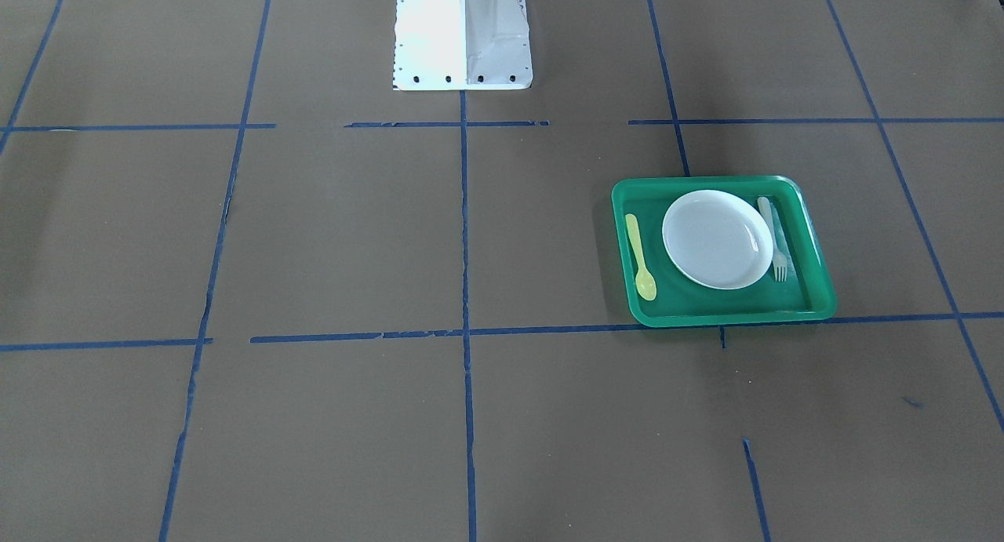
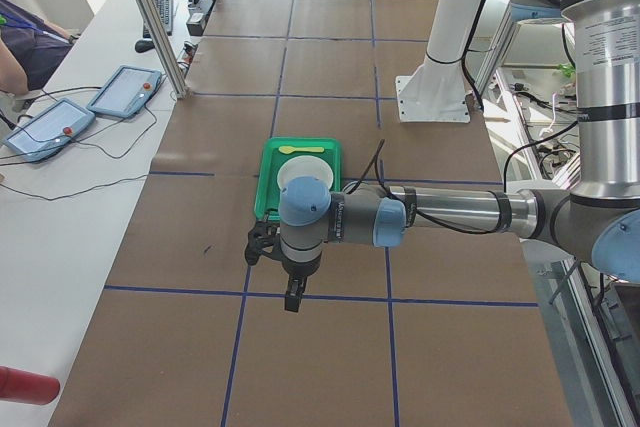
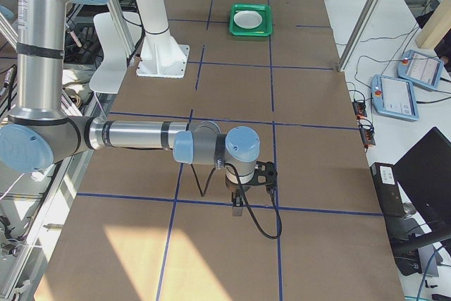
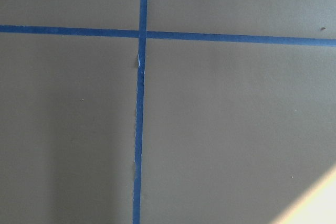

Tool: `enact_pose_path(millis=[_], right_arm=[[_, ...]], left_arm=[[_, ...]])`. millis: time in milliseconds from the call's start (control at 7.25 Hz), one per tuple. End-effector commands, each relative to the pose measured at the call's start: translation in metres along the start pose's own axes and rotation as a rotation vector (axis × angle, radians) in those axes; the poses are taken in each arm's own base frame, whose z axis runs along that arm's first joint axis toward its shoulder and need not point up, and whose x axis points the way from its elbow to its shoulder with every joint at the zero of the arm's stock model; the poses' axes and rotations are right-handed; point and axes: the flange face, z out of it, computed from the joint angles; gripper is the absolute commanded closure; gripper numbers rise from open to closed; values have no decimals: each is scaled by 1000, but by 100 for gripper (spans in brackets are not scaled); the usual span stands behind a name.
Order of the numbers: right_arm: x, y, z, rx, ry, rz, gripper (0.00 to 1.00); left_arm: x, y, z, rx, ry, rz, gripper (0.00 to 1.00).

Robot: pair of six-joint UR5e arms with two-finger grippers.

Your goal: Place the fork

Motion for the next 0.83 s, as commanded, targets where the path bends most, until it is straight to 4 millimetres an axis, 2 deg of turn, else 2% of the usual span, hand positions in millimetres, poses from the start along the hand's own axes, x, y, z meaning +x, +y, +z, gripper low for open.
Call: enact_pose_path(millis=[0,690], right_arm=[[0,0,0,1,0,-1,0],[0,0,0,0,0,0,0]], left_arm=[[-3,2,-2,1,-1,-3,0],[3,-5,-11,21,-1,14,0]])
